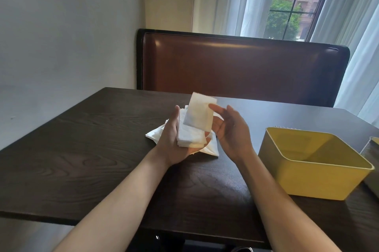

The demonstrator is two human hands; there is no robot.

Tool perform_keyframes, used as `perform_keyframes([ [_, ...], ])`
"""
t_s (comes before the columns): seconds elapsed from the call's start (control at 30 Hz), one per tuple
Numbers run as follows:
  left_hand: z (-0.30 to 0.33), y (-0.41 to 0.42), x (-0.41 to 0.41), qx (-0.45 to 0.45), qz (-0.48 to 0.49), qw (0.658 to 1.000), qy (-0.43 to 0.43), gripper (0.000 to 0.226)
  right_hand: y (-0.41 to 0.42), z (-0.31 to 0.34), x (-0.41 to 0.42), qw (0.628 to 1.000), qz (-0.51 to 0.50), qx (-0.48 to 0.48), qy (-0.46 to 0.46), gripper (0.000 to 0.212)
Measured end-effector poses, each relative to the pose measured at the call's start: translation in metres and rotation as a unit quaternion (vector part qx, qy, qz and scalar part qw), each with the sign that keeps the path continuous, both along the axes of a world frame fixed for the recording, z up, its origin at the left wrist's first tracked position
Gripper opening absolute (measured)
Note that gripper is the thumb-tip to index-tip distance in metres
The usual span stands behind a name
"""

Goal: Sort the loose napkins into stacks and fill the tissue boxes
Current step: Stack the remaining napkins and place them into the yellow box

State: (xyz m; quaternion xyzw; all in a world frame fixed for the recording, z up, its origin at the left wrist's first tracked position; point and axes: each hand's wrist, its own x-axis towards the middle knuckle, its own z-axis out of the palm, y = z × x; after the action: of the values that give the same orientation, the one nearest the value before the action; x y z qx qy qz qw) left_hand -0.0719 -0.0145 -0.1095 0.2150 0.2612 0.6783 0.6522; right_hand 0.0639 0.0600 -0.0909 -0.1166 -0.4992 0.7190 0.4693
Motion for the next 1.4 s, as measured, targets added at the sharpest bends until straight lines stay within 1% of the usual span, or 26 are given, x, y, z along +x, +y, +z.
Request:
perform_keyframes([
  [0.07, -0.003, 0.001, -0.001, 0.001, -0.001, 0.999, 0.038, 0.075, 0.0, -0.005, -0.002, 0.993, -0.045, 0.06, -0.087, 0.04],
  [0.13, -0.005, 0.001, -0.001, 0.009, -0.002, 0.998, 0.066, 0.076, 0.001, -0.009, -0.005, 0.973, -0.1, 0.109, -0.179, 0.043],
  [0.17, -0.004, 0.0, -0.001, 0.008, 0.003, 0.998, 0.065, 0.074, 0.002, -0.011, -0.006, 0.963, -0.115, 0.126, -0.21, 0.044],
  [0.23, -0.002, -0.001, 0.0, 0.009, 0.008, 0.998, 0.066, 0.066, 0.003, -0.013, -0.007, 0.951, -0.116, 0.148, -0.244, 0.045],
  [0.33, 0.001, -0.002, 0.002, 0.004, 0.012, 0.996, 0.093, 0.058, 0.004, -0.012, -0.007, 0.952, -0.122, 0.131, -0.247, 0.044],
  [0.43, 0.003, -0.002, 0.001, 0.002, 0.008, 0.996, 0.093, 0.055, 0.007, -0.011, -0.004, 0.95, -0.142, 0.116, -0.252, 0.044],
  [0.5, 0.003, -0.002, 0.001, -0.007, 0.009, 0.997, 0.079, 0.043, 0.008, -0.012, -0.004, 0.947, -0.141, 0.118, -0.262, 0.045],
  [0.57, 0.002, -0.001, 0.001, -0.021, 0.021, 0.998, 0.063, 0.036, 0.009, -0.012, -0.005, 0.95, -0.143, 0.095, -0.261, 0.044],
  [0.63, 0.002, 0.0, -0.001, -0.026, 0.039, 0.998, 0.035, 0.032, 0.012, -0.011, -0.004, 0.954, -0.165, 0.052, -0.244, 0.037],
  [0.67, 0.002, 0.0, -0.002, -0.023, 0.051, 0.998, 0.013, 0.03, 0.016, -0.014, -0.002, 0.948, -0.19, 0.048, -0.249, 0.031],
  [0.7, 0.003, 0.0, -0.003, -0.016, 0.066, 0.998, -0.007, 0.029, 0.021, -0.018, 0.0, 0.93, -0.222, 0.071, -0.286, 0.025],
  [0.73, 0.004, 0.001, -0.004, -0.007, 0.08, 0.996, -0.024, 0.027, 0.027, -0.025, 0.001, 0.895, -0.249, 0.114, -0.352, 0.022],
  [0.8, 0.004, 0.001, -0.007, -0.001, 0.104, 0.994, -0.037, 0.028, 0.033, -0.037, 0.0, 0.815, -0.252, 0.18, -0.489, 0.026],
  [0.83, 0.004, 0.001, -0.007, -0.004, 0.109, 0.993, -0.036, 0.031, 0.034, -0.041, -0.003, 0.792, -0.239, 0.188, -0.53, 0.032],
  [0.9, 0.003, 0.002, -0.007, -0.022, 0.111, 0.993, -0.025, 0.038, 0.034, -0.043, -0.006, 0.777, -0.218, 0.192, -0.558, 0.036],
  [0.93, 0.004, 0.002, -0.006, -0.033, 0.109, 0.993, -0.019, 0.039, 0.034, -0.043, -0.007, 0.781, -0.21, 0.195, -0.555, 0.033],
  [1.0, 0.004, 0.002, -0.006, -0.049, 0.114, 0.992, -0.021, 0.038, 0.032, -0.042, -0.006, 0.8, -0.193, 0.197, -0.533, 0.024],
  [1.03, 0.003, 0.002, -0.006, -0.056, 0.118, 0.991, -0.03, 0.037, 0.03, -0.042, -0.006, 0.813, -0.193, 0.188, -0.515, 0.025],
  [1.07, 0.002, 0.003, -0.007, -0.06, 0.121, 0.99, -0.038, 0.037, 0.028, -0.04, -0.005, 0.836, -0.195, 0.166, -0.485, 0.028],
  [1.13, 0.002, 0.004, -0.007, -0.066, 0.127, 0.988, -0.052, 0.036, 0.022, -0.033, -0.002, 0.898, -0.197, 0.093, -0.382, 0.033],
  [1.2, 0.001, 0.004, -0.008, -0.065, 0.122, 0.989, -0.053, 0.035, 0.02, -0.023, 0.003, 0.939, -0.203, 0.026, -0.277, 0.035],
  [1.3, 0.001, 0.003, -0.008, -0.052, 0.111, 0.992, -0.015, 0.033, 0.018, -0.009, 0.009, 0.976, -0.177, -0.036, -0.12, 0.035],
  [1.33, 0.001, 0.003, -0.008, -0.047, 0.111, 0.993, 0.002, 0.033, 0.015, -0.005, 0.01, 0.983, -0.156, -0.056, -0.075, 0.034],
  [1.4, 0.001, 0.001, -0.006, -0.032, 0.102, 0.994, 0.03, 0.04, 0.011, -0.001, 0.011, 0.99, -0.118, -0.078, -0.018, 0.029],
])
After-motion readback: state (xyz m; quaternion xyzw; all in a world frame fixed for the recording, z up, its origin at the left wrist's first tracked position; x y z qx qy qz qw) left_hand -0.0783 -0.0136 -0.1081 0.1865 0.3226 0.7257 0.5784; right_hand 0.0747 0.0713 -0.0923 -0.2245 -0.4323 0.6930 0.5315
